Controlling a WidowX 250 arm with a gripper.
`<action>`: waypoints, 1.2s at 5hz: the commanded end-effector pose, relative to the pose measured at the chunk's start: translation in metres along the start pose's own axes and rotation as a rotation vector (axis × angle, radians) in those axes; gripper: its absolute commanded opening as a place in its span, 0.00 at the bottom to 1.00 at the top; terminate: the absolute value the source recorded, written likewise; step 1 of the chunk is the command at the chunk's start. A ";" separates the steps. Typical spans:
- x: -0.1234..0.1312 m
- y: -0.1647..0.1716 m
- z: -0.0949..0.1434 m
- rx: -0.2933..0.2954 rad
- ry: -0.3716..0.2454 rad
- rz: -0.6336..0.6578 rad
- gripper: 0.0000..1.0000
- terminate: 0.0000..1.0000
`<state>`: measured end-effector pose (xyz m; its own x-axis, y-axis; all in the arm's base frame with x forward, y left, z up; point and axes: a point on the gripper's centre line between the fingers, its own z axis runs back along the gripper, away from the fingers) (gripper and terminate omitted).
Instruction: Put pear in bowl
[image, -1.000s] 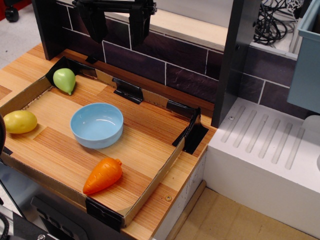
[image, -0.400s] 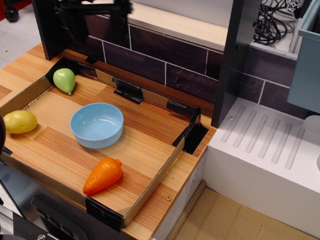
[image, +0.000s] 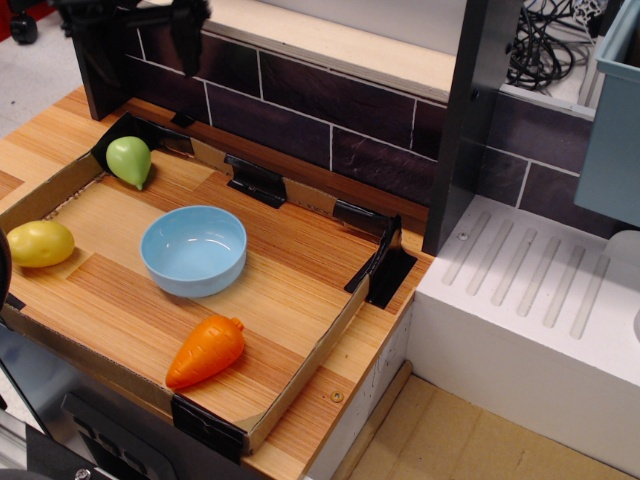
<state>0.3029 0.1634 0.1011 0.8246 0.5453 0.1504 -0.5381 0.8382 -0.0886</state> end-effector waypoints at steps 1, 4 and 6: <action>0.004 0.034 -0.002 0.025 -0.087 -0.010 1.00 0.00; -0.003 0.043 -0.037 0.017 -0.050 0.042 1.00 0.00; -0.002 0.031 -0.043 -0.026 -0.018 0.078 1.00 0.00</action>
<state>0.2879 0.1832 0.0402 0.7842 0.6103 0.1118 -0.5983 0.7916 -0.1240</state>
